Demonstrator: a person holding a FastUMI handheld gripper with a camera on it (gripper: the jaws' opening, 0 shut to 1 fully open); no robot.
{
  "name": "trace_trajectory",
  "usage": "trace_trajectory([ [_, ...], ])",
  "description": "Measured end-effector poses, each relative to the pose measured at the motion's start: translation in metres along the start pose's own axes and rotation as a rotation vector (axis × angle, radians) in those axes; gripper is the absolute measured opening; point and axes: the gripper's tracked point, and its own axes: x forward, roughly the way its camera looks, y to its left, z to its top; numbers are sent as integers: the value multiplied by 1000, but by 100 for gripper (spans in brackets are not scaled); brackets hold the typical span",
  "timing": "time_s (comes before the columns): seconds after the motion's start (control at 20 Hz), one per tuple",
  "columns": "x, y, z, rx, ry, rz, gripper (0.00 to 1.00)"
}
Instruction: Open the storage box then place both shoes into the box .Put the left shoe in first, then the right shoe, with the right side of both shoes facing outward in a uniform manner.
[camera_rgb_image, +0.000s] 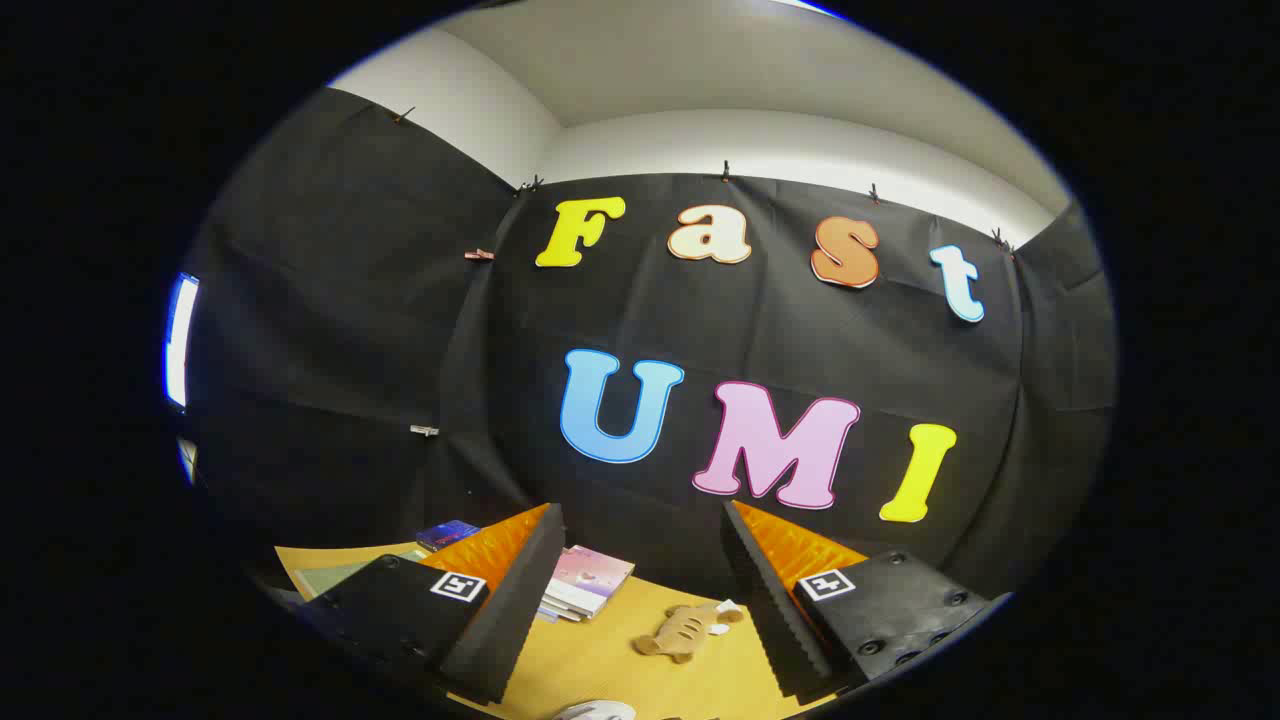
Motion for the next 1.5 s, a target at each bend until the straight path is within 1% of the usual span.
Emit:
trace_trajectory([
  [0.3,1,1,-5,15,13,12,97],
  [0.45,2,6,-7,25,18,32,97],
  [0.9,5,5,-11,33,27,44,97],
  [1.15,6,10,-13,40,32,64,97],
  [1.25,8,12,-19,61,54,80,97],
  [1.35,13,27,-37,131,124,151,97],
  [1.4,14,38,-48,184,169,208,97],
  [1.5,11,66,-80,311,278,350,97],
])
